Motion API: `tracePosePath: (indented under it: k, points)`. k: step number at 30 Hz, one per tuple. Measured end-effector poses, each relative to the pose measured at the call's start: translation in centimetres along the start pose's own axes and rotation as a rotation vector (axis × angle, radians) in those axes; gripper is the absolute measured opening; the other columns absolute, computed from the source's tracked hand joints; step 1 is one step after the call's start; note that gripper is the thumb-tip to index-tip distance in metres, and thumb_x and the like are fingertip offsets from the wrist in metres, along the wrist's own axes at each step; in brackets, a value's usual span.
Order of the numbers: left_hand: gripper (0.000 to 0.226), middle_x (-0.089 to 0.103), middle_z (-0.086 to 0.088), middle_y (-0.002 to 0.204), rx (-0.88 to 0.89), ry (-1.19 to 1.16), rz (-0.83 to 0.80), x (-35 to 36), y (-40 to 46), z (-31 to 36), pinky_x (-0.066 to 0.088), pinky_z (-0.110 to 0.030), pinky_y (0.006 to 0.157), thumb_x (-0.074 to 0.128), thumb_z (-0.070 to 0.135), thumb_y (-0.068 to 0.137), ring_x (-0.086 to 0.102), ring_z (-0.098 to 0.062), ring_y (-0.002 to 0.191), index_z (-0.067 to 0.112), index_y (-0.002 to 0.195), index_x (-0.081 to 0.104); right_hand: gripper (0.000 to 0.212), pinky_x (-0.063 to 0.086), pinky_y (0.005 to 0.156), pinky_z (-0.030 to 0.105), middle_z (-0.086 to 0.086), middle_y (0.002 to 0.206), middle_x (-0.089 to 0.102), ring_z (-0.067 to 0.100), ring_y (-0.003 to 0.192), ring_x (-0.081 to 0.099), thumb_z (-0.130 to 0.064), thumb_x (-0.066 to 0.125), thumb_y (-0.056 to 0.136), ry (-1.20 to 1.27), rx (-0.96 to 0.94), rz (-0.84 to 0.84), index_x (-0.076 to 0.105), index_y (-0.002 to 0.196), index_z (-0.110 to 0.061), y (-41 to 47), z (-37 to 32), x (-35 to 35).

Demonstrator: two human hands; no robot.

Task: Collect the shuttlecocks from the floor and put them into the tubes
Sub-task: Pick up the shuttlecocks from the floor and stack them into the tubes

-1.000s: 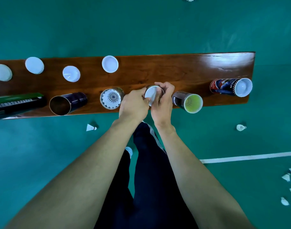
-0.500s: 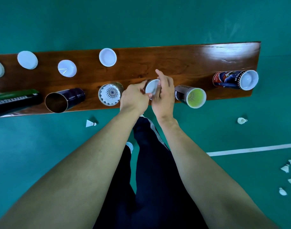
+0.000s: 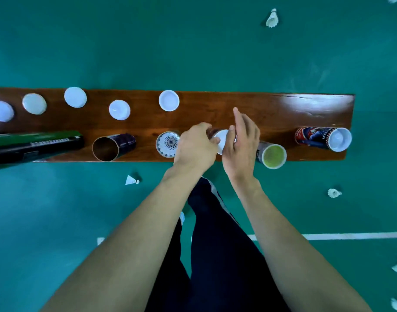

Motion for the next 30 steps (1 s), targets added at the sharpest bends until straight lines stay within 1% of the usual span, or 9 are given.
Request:
tracePosePath:
  k: [5, 7, 11, 13, 16, 20, 24, 27, 30]
  points:
    - [0.031, 0.074, 0.001, 0.096, 0.054, -0.079, 0.232, -8.3, -2.7, -0.2, 0.056, -0.039, 0.089, 0.060, 0.030, 0.100, 0.069, -0.019, 0.095, 0.027, 0.131, 0.062, 0.034, 0.038, 0.105, 0.038, 0.005, 0.131, 0.061, 0.029, 0.124, 0.053, -0.024, 0.043, 0.105, 0.045, -0.121, 0.074, 0.072, 0.120, -0.015, 4.0, -7.4, 0.0]
    - [0.029, 0.073, 0.003, 0.091, 0.034, -0.114, 0.289, -11.4, -3.3, -1.5, 0.053, -0.034, 0.081, 0.060, 0.030, 0.100, 0.067, -0.017, 0.091, 0.028, 0.129, 0.063, 0.029, 0.042, 0.101, 0.039, 0.005, 0.128, 0.061, 0.029, 0.119, 0.056, -0.024, 0.049, 0.102, 0.008, -0.126, -0.105, 0.072, 0.118, -0.016, 6.9, -9.8, 4.4]
    - [0.027, 0.072, 0.004, 0.090, 0.004, -0.151, 0.360, -15.3, -4.1, -4.6, 0.050, -0.030, 0.075, 0.062, 0.035, 0.099, 0.066, -0.013, 0.089, 0.030, 0.125, 0.065, 0.043, 0.047, 0.101, 0.044, 0.006, 0.145, 0.046, 0.030, 0.126, 0.053, -0.029, 0.057, 0.102, -0.350, -0.232, -0.642, 0.054, 0.145, -0.024, 9.5, -12.7, 16.5]
    - [0.027, 0.072, 0.005, 0.089, -0.015, -0.179, 0.380, -16.3, -4.5, -6.4, 0.050, -0.023, 0.071, 0.063, 0.038, 0.098, 0.066, -0.007, 0.083, 0.031, 0.124, 0.065, 0.062, 0.047, 0.100, 0.051, 0.010, 0.153, 0.036, 0.036, 0.133, 0.046, -0.036, 0.067, 0.097, -0.582, -0.311, -0.794, 0.042, 0.153, -0.026, 9.4, -12.7, 21.1]
    - [0.024, 0.071, 0.011, 0.078, -0.042, -0.188, 0.407, -17.2, -5.2, -9.1, 0.038, 0.001, 0.057, 0.063, 0.041, 0.098, 0.059, 0.016, 0.080, 0.033, 0.121, 0.065, 0.083, 0.051, 0.092, 0.056, 0.016, 0.153, 0.029, 0.042, 0.134, 0.042, -0.043, 0.081, 0.087, -0.844, -0.357, -0.893, 0.035, 0.153, -0.023, 9.5, -11.2, 24.9]
    - [0.027, 0.070, 0.013, 0.080, -0.087, -0.233, 0.387, -17.1, -5.9, -12.0, 0.039, -0.006, 0.057, 0.062, 0.046, 0.097, 0.057, 0.020, 0.082, 0.034, 0.121, 0.065, 0.082, 0.051, 0.091, 0.053, 0.022, 0.147, 0.031, 0.044, 0.124, 0.053, -0.026, 0.082, 0.088, -0.898, -0.352, -0.936, 0.031, 0.150, -0.011, 9.1, -9.9, 26.6]
    - [0.028, 0.070, 0.014, 0.079, -0.137, -0.281, 0.373, -16.2, -6.4, -13.2, 0.035, -0.011, 0.062, 0.061, 0.048, 0.097, 0.063, 0.007, 0.080, 0.035, 0.121, 0.065, 0.051, 0.050, 0.093, 0.049, 0.023, 0.140, 0.040, 0.046, 0.115, 0.059, 0.005, 0.058, 0.091, -0.793, -0.372, -0.867, 0.043, 0.139, -0.001, 9.7, -11.2, 25.1]
    - [0.025, 0.071, 0.016, 0.075, -0.137, -0.326, 0.365, -15.5, -6.9, -12.9, 0.036, -0.012, 0.063, 0.062, 0.047, 0.097, 0.061, 0.011, 0.081, 0.035, 0.118, 0.066, 0.030, 0.045, 0.079, 0.034, 0.019, 0.108, 0.053, 0.039, 0.098, 0.058, 0.012, 0.041, 0.078, -0.544, -0.240, -0.764, 0.059, 0.095, -0.004, 11.3, -12.9, 21.5]
    - [0.025, 0.072, 0.012, 0.079, -0.116, -0.358, 0.359, -14.5, -6.6, -12.0, 0.041, -0.018, 0.061, 0.062, 0.045, 0.097, 0.062, 0.008, 0.072, 0.032, 0.119, 0.067, 0.030, 0.043, 0.084, 0.026, 0.008, 0.109, 0.068, 0.028, 0.110, 0.063, 0.006, 0.043, 0.090, -0.149, -0.048, -0.537, 0.068, 0.100, -0.007, 12.2, -14.4, 16.4]
Point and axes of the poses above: each hand's wrist, its own y-axis towards the middle knuckle, its own x-axis out of the palm, z = x × y, the point moved 10 cm from there along y, towards the middle knuckle
